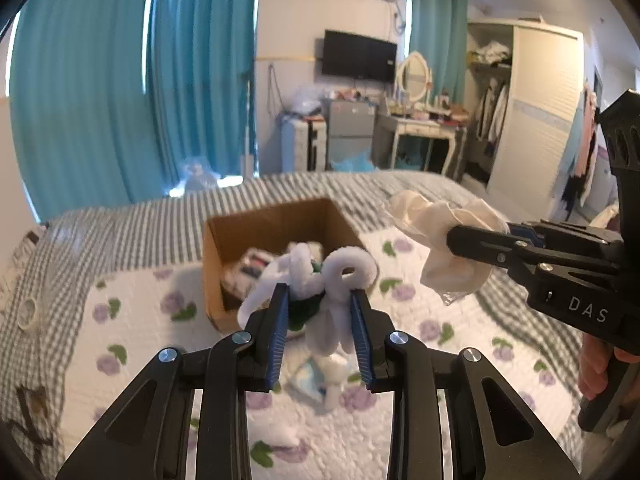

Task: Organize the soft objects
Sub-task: 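Lift both items over the box and open both tools to release them, then withdraw both tools from the box toward the remaining items, then grasp the white towel with the left tool while the right tool grasps the white plush figure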

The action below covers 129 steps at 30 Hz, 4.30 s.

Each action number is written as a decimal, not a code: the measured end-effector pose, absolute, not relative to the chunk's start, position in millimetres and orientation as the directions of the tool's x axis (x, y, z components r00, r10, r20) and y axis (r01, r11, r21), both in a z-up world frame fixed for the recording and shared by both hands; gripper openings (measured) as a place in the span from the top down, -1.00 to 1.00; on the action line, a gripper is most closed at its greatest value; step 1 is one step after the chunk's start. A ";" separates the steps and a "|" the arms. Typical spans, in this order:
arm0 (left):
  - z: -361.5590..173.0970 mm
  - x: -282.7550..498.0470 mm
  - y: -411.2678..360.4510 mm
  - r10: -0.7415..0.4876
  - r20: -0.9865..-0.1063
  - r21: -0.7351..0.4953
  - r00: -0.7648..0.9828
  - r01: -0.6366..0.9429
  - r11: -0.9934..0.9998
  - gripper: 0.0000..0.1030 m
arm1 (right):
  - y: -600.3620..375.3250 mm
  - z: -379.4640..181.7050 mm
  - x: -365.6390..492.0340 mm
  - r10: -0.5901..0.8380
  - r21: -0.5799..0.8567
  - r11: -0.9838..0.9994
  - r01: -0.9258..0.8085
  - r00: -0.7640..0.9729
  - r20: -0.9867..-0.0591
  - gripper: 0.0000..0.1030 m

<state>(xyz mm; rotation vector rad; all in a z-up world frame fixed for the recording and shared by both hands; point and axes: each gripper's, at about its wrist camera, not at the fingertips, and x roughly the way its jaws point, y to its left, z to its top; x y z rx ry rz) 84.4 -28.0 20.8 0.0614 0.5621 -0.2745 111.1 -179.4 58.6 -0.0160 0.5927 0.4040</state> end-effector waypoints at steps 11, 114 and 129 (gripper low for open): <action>32.2 163.0 -18.4 -0.211 -0.534 -0.016 0.818 0.240 0.971 0.43 | -166.5 88.9 195.2 0.408 0.131 0.907 -0.400 0.758 -0.510 0.59; -176.3 92.1 31.1 -0.154 -0.816 -0.132 0.556 0.080 0.988 0.18 | -138.4 -133.6 162.9 0.364 0.231 0.921 -0.314 0.479 -0.799 0.41; -83.9 57.4 19.2 -0.151 -0.715 -0.082 0.683 0.132 0.988 0.18 | -156.2 -52.7 104.3 0.379 0.191 0.915 -0.354 0.602 -0.702 0.41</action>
